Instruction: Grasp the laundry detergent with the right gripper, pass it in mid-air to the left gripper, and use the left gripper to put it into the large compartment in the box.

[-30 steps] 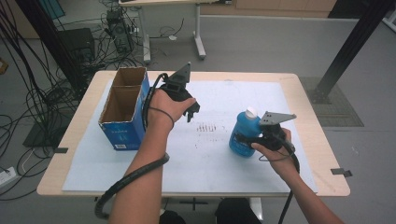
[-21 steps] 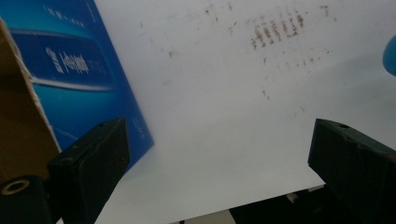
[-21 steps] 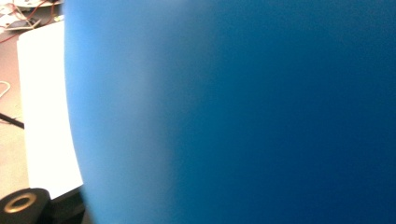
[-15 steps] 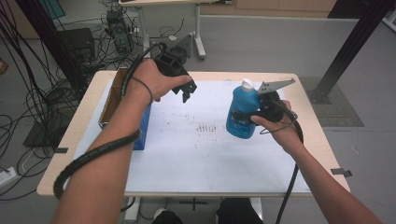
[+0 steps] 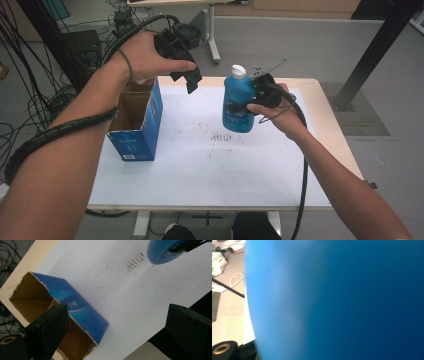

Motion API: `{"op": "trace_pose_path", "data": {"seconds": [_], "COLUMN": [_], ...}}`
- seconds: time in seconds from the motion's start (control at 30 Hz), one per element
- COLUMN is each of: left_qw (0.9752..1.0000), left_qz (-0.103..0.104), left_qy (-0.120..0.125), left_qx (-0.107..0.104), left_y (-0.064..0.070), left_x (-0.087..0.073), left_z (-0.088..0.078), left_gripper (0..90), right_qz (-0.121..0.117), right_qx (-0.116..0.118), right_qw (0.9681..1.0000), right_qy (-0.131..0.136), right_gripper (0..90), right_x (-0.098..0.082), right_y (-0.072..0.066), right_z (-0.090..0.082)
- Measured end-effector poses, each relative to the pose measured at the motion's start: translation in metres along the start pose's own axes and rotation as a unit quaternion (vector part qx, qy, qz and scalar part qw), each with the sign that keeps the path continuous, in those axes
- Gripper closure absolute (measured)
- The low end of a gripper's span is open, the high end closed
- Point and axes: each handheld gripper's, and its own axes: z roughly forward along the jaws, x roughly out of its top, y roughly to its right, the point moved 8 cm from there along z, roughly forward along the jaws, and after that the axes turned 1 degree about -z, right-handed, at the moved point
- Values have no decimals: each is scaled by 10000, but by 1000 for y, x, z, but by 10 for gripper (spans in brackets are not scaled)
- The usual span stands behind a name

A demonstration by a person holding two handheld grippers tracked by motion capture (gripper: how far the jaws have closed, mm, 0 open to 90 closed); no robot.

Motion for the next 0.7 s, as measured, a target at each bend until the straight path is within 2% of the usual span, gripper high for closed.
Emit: {"op": "trace_pose_path", "data": {"seconds": [0.13, 0.17, 0.2, 0.43, 0.47, 0.7], "left_qw": [9994, 9994, 9986, 9967, 9959, 9941], "left_qz": [334, 334, 516, 765, 860, 1040], "left_qy": [-21, -21, -81, -226, -240, -260], "left_qx": [20, 20, 76, 125, 149, 173], "left_y": [2, 2, 4, 7, 8, 13], "left_x": [-1, -1, -3, -4, -5, -8], "left_z": [-3, -3, -4, -6, -8, -8], "left_gripper": [57, 56, 56, 56, 56, 55], "right_qz": [-195, -195, -318, -525, -580, -694], "right_qx": [309, 309, 480, 745, 825, 1073], "right_qw": [9993, 9993, 9983, 9958, 9948, 9918], "right_qy": [-36, -36, -37, -107, -112, 20], "right_gripper": [442, 442, 442, 443, 443, 442], "right_x": [12, 12, 17, 24, 25, 30], "right_y": [-7, -7, -13, -25, -29, -44], "right_z": [16, 16, 25, 45, 52, 64]}}
